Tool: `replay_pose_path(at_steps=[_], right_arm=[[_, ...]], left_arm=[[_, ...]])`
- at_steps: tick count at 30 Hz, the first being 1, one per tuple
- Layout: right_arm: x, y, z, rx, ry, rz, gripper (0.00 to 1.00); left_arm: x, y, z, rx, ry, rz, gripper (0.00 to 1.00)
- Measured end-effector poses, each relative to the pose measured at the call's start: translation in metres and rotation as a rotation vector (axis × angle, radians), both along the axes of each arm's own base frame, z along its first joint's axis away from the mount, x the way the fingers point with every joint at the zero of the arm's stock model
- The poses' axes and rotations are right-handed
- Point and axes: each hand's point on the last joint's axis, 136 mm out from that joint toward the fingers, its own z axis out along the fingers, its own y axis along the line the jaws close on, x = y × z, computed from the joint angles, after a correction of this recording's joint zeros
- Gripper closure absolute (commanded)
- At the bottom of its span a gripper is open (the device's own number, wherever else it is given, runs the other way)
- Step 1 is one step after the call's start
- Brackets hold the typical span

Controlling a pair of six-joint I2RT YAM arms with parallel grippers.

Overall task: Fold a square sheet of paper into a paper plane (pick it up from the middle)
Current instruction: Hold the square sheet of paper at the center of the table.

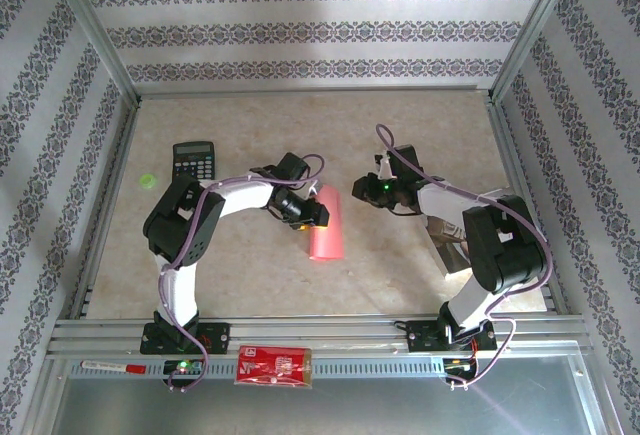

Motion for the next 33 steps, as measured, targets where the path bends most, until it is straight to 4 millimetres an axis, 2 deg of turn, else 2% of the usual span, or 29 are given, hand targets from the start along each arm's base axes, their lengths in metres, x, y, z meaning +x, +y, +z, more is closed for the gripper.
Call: replay_pose_path(at_steps=[5, 10, 15, 20, 25, 33], right_arm=[[-0.009, 0.025, -0.001, 0.046, 0.009, 0.062, 0.78], [-0.021, 0.048, -0.024, 0.062, 0.084, 0.094, 0.81], [-0.022, 0.059, -0.036, 0.082, 0.12, 0.096, 0.82], [-0.017, 0.063, -0.036, 0.09, 0.114, 0.087, 0.84], [-0.017, 0.059, -0.048, 0.062, 0.129, 0.068, 0.85], [-0.016, 0.056, -0.052, 0.047, 0.13, 0.056, 0.86]], left_arm=[[0.0, 0.0, 0.0, 0.019, 0.008, -0.018, 0.55], [0.0, -0.001, 0.0, 0.054, -0.001, -0.041, 0.54], [-0.001, -0.001, -0.001, 0.074, -0.006, -0.058, 0.53], [-0.001, -0.002, -0.002, 0.081, -0.011, -0.063, 0.52], [-0.001, -0.002, -0.001, 0.08, -0.011, -0.064, 0.51], [-0.002, -0.004, 0.001, 0.07, -0.015, -0.065, 0.43]])
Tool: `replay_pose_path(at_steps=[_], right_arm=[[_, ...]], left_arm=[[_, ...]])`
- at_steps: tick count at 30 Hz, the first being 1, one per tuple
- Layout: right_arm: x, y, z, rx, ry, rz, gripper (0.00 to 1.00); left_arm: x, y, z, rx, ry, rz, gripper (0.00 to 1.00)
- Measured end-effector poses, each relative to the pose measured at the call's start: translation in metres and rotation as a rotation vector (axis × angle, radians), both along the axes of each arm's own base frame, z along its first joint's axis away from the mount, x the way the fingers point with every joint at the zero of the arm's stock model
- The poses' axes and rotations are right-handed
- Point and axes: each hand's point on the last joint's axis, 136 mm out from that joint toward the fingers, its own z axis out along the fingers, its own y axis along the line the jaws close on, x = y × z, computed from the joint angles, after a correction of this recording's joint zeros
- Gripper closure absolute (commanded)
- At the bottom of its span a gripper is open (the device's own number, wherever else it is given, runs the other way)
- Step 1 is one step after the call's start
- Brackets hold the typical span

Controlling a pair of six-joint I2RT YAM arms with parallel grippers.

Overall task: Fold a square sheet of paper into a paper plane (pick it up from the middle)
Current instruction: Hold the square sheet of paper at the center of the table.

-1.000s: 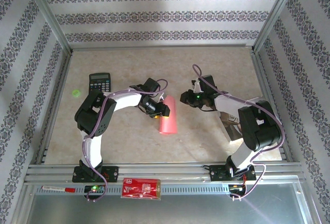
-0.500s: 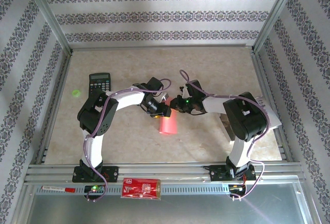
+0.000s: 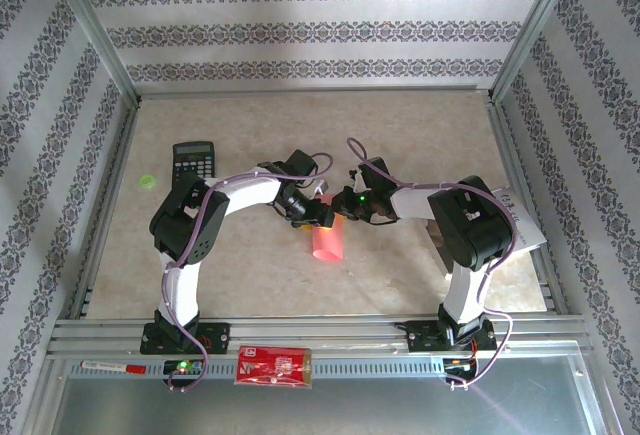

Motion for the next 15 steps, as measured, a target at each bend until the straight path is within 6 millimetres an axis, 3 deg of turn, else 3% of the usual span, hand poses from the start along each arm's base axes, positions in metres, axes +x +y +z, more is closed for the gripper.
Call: replay_pose_path(at_steps=[6, 15], right_arm=[[0.0, -0.0004, -0.0005, -0.003, -0.001, -0.002, 0.87], [-0.0005, -0.0005, -0.0015, -0.004, -0.005, -0.002, 0.88]], left_arm=[[0.0004, -0.0025, 0.0031, -0.017, 0.001, 0.026, 0.38], [0.0014, -0.0031, 0.0047, -0.049, 0.008, 0.103, 0.39]])
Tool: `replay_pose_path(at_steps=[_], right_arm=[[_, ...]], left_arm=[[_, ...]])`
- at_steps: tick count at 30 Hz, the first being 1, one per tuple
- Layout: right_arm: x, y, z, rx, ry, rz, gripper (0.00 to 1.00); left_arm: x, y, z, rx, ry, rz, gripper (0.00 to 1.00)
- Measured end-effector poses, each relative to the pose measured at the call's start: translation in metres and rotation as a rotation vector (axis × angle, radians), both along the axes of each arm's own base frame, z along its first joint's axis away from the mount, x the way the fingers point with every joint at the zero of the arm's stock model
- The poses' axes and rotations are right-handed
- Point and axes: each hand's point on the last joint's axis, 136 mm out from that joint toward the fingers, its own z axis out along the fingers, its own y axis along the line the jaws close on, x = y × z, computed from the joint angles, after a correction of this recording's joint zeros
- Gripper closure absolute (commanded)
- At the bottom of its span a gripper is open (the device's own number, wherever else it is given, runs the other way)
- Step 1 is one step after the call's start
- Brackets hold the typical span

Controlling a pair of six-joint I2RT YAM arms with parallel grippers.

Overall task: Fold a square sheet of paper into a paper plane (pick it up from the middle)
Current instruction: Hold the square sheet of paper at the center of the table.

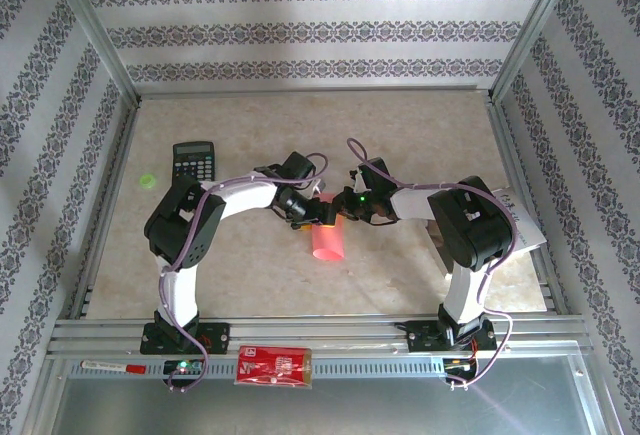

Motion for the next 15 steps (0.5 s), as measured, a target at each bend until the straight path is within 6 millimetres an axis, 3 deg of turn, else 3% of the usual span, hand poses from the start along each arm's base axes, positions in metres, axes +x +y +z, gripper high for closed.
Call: replay_pose_path(at_steps=[15], right_arm=[[-0.0001, 0.0, -0.0001, 0.001, -0.002, 0.0, 0.86]], left_arm=[[0.0043, 0.009, -0.0061, -0.028, 0.03, 0.118, 0.62]])
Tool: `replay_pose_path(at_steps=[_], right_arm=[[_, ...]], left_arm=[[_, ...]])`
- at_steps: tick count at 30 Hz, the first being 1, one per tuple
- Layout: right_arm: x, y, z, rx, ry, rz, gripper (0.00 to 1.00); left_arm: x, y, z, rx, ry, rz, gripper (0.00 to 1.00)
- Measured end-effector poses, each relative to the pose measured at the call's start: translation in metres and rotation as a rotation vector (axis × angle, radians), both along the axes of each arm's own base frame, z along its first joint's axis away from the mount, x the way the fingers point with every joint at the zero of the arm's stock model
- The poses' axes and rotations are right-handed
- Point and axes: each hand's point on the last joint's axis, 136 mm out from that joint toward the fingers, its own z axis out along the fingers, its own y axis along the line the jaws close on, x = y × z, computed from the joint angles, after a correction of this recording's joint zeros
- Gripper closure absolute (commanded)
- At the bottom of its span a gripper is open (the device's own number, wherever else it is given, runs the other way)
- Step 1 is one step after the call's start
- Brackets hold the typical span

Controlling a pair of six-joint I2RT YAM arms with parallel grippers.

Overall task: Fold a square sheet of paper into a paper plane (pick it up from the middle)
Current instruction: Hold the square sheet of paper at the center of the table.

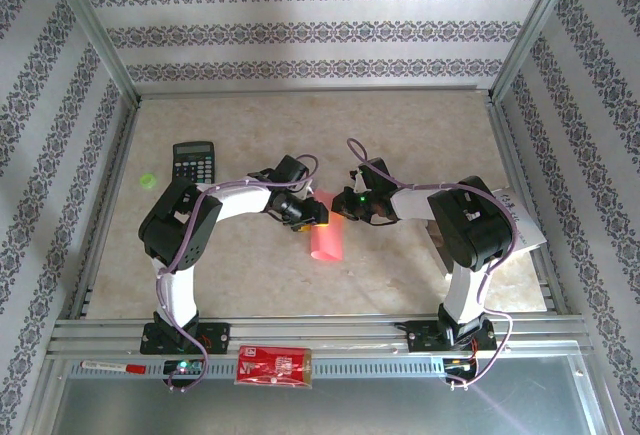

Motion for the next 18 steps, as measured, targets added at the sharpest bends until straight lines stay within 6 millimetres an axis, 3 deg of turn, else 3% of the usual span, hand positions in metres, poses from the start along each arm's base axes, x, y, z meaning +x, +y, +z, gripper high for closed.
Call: replay_pose_path(at_steps=[8, 14, 18], right_arm=[[0.003, -0.001, 0.013, 0.036, -0.006, -0.014, 0.79], [0.02, -0.025, 0.062, 0.081, -0.109, -0.072, 0.78], [0.028, -0.046, 0.079, 0.063, -0.163, -0.104, 0.77]], left_arm=[[0.0, 0.004, -0.003, 0.016, -0.003, -0.001, 0.69], [0.0, 0.005, -0.004, 0.025, -0.009, -0.008, 0.7], [0.0, 0.005, -0.004, 0.03, -0.013, -0.011, 0.71]])
